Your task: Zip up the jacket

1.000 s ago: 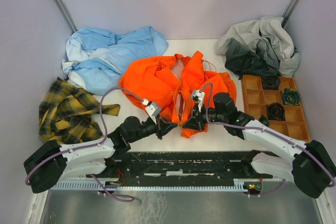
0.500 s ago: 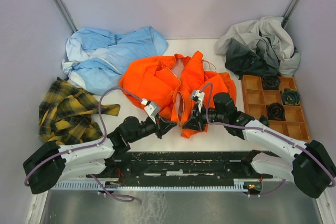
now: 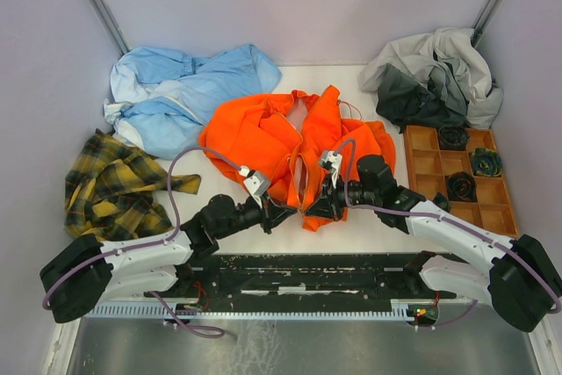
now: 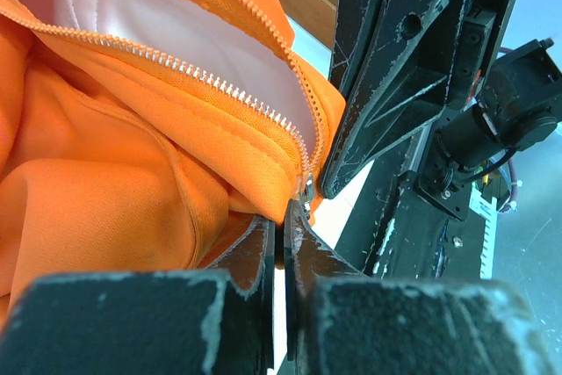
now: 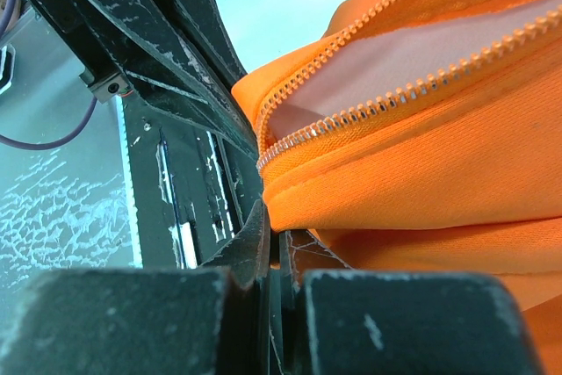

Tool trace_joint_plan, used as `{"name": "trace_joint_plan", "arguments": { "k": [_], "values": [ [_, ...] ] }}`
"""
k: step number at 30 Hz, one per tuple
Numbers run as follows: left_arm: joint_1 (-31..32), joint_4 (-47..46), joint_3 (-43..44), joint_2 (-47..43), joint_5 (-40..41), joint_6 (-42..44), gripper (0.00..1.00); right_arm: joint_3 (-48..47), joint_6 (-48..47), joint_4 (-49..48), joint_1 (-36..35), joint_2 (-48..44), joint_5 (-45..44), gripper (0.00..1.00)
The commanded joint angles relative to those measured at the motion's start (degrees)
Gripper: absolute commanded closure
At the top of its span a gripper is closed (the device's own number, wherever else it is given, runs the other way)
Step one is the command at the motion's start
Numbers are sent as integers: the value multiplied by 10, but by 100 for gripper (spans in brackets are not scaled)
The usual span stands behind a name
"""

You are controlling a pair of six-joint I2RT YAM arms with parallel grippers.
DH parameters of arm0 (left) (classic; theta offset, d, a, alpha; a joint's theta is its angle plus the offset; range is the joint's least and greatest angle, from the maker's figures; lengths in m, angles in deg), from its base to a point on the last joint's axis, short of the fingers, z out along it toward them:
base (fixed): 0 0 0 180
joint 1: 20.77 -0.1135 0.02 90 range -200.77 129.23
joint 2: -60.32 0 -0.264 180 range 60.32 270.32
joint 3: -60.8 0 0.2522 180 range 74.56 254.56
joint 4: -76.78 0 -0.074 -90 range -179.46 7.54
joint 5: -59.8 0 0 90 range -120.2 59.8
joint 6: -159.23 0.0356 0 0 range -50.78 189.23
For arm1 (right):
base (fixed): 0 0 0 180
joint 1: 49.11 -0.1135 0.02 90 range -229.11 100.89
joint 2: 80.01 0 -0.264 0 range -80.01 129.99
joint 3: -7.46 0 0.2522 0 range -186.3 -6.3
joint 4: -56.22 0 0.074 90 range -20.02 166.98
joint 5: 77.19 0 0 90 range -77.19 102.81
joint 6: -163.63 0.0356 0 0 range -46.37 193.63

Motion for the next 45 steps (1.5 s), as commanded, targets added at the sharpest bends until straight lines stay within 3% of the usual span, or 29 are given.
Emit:
{"name": "trace_joint_plan", "arguments": {
  "k": [1,25,35,45],
  "values": [
    [1,-34,15,8,-38,31,97,-14,-6,-26,-4,-7,8,100],
    [1,-41,24,10,-24,25,97,-16,-5,-30,-6,3,25,99],
    [1,-34,15,-21,19,30,97,-19,-9,-25,-10,6,28,99],
    [1,-36,17,2,-23,26,97,-13,-10,-24,-11,-9,6,99]
  ]
}}
